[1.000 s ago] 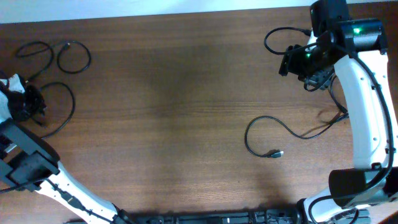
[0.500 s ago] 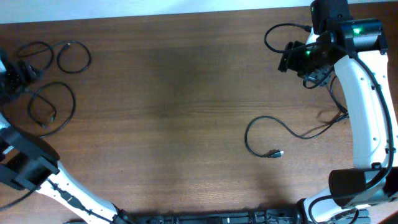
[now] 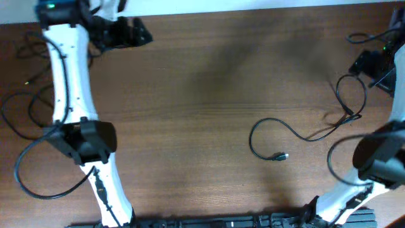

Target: Untangle cables

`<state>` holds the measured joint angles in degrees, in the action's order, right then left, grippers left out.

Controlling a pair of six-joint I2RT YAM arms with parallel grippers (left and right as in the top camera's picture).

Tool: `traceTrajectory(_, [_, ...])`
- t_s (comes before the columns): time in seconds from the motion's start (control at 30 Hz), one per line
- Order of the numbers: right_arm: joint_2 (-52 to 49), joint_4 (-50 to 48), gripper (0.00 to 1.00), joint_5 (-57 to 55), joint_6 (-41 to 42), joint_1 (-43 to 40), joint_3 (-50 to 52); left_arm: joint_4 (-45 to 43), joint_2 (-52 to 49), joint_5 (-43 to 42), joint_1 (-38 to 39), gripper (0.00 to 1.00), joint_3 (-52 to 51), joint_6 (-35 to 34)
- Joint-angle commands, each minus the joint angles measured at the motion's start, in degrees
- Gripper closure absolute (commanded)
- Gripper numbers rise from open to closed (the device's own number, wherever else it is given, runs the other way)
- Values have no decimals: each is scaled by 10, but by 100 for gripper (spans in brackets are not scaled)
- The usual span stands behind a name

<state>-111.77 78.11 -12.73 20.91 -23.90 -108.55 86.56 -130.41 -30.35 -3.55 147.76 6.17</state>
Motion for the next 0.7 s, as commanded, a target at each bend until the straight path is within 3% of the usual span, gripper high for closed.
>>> traceTrajectory(0.0, [-48,-17,1,1,-53,-33,-1,1,1,73,47,1,8,1])
traceTrajectory(0.03, [-71,-28,1,61,-96,-44,-1,1,1,73,63,1,8,1])
traceTrajectory(0.07, [-86,-35,10,98,-131,-49,-1,1,1,74,74,1,8,1])
traceTrajectory(0.13, [-109,-55,12,186,-208,-50,0,0,1,79,86,1,8,1])
traceTrajectory(0.2, [-127,-59,17,197,-211,-50,13,0,1,79,88,1,8,1])
traceTrajectory(0.23, [-127,-62,41,202,-211,-50,21,0,1,79,88,1,8,1])
traceTrajectory(0.27, [-127,-61,53,231,-211,-50,22,-2,1,79,88,1,8,1])
traceTrajectory(0.3, [-127,-60,54,265,-211,-50,22,-4,0,79,88,1,8,1])
traceTrajectory(0.33, [-127,-51,96,310,-211,-46,22,-3,0,79,88,1,8,1])
traceTrajectory(0.4, [-127,-17,96,425,-214,-36,21,-4,0,79,88,1,8,1])
traceTrajectory(0.53, [-76,26,96,722,-306,45,21,-3,0,31,88,1,8,-6])
traceTrajectory(0.6, [-27,24,96,789,-305,108,5,6,0,19,90,5,7,-6])
traceTrajectory(0.67, [23,-20,96,812,-231,172,-34,23,0,-12,105,4,5,20])
